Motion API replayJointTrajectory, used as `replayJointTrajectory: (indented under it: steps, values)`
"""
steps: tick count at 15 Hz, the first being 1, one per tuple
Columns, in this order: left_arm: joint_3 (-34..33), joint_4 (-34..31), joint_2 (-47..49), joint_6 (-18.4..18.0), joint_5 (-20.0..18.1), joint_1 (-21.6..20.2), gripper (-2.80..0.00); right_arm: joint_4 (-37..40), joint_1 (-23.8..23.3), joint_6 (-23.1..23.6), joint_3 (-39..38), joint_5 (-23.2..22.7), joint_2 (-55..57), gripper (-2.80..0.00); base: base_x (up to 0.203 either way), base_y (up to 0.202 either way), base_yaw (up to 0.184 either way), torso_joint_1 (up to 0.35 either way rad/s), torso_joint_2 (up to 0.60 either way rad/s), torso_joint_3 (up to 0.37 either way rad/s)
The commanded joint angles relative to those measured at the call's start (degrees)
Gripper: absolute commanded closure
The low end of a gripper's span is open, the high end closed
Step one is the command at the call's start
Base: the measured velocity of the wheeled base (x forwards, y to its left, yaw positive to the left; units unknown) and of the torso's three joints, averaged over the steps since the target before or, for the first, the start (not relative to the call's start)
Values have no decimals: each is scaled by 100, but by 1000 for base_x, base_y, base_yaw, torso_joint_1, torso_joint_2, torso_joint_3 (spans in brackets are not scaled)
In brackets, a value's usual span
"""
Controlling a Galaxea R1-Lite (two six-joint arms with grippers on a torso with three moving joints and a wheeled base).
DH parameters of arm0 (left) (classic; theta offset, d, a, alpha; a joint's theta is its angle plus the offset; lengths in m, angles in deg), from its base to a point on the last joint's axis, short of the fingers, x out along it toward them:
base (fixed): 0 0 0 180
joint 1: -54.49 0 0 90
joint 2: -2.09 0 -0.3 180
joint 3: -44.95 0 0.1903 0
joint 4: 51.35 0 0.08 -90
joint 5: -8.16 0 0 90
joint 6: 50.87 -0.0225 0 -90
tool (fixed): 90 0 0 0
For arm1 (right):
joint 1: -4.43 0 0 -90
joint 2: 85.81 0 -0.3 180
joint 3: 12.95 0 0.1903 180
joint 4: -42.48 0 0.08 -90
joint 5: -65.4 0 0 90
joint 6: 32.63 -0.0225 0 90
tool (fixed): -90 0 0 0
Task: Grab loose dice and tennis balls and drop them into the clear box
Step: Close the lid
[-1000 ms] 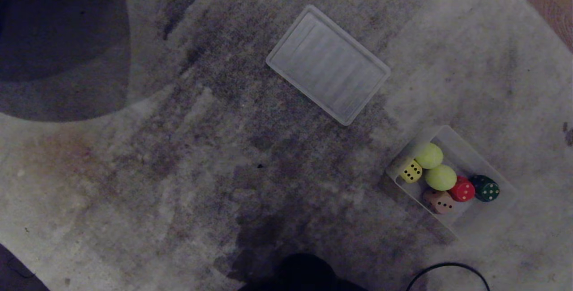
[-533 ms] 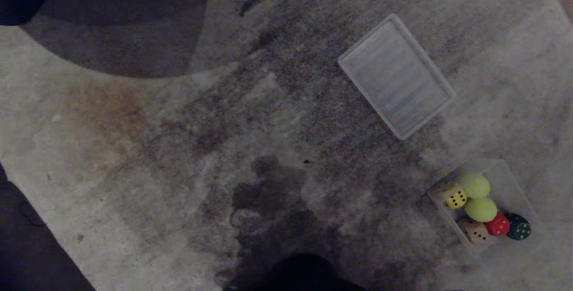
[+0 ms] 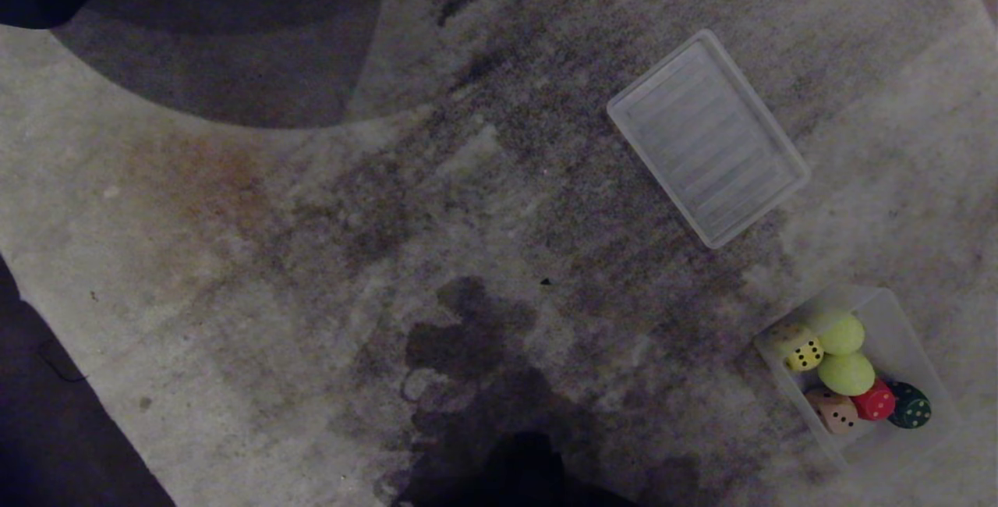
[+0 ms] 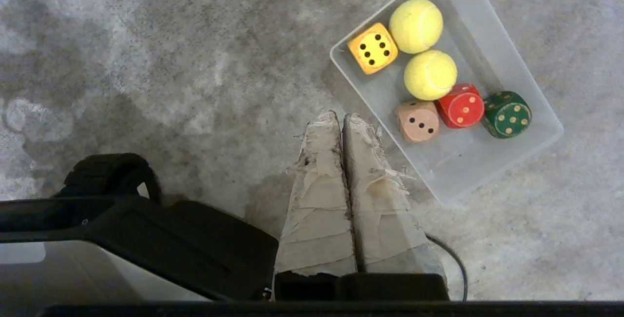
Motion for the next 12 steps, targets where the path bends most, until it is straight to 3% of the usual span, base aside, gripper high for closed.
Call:
replayJointTrajectory:
  steps: [1,12]
  values:
    - [-9,-1,6,2,-1,0,0,2,7,25,0,-2,1,0,0,0,0,0,0,0]
    - [-9,-1,6,-66,-27,0,0,2,7,60,0,-11,10,0,0,0,0,0,0,0]
